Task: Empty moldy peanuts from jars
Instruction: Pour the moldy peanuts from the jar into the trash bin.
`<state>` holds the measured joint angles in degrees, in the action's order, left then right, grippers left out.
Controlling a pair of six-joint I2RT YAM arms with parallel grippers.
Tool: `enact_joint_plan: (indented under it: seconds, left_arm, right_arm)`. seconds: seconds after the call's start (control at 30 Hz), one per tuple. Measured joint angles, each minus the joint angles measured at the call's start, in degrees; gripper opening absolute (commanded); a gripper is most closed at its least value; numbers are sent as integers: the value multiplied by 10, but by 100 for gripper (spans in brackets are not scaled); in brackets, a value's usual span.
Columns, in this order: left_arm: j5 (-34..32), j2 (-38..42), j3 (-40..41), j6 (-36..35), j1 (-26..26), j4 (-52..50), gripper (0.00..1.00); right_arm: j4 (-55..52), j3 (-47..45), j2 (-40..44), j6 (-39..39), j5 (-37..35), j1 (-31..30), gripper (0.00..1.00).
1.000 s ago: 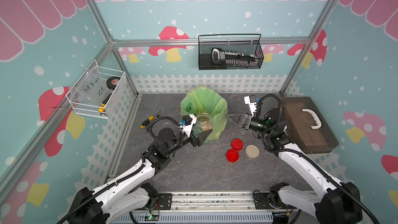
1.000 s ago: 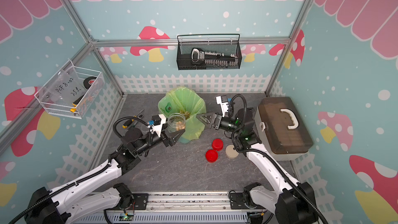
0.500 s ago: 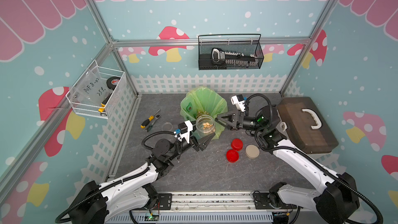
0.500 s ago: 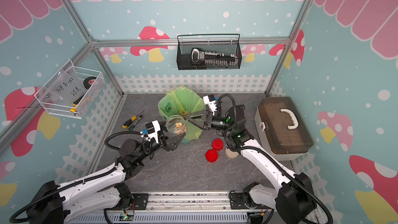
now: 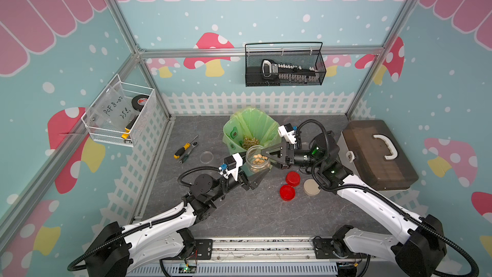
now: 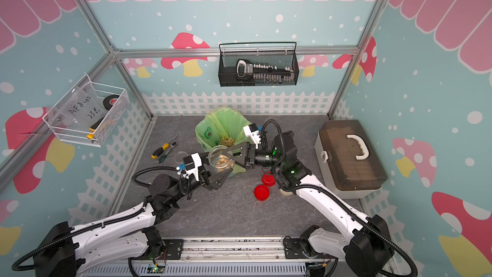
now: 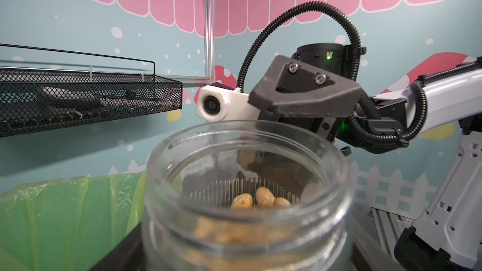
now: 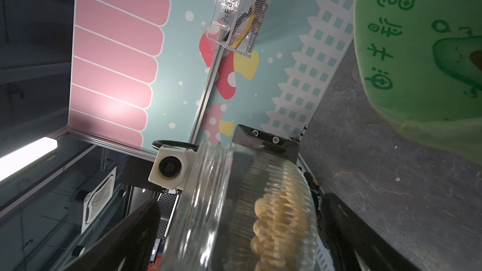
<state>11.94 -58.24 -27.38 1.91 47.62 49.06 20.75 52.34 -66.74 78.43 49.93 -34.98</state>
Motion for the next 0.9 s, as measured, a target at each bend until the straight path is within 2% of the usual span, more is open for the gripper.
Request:
enact_joint_plan:
  seconds: [0.4, 0.47, 0.6, 0.67, 0.77, 0.9]
  left_arm:
    - [-5, 0, -4, -35, 0, -2, 30]
    - [-6, 0, -4, -38, 0, -3, 30]
    - [-8, 0, -5, -36, 0, -3, 30]
    - [-7, 0, -6, -35, 1, -8, 30]
    - [-7, 0, -7, -35, 1, -12, 30]
    - [-6, 0, -9, -35, 1, -14, 31]
  right_arm:
    - [-15, 4, 2, 14, -24, -7, 67]
    - [-14, 4, 2, 18, -26, -7, 70]
    - [-10, 4, 0, 15, -27, -10, 92]
    - [-6, 4, -4, 11, -24, -18, 95]
    - [-4, 5, -8, 9, -19, -27, 92]
    - [-8, 5, -10, 9, -19, -30, 78]
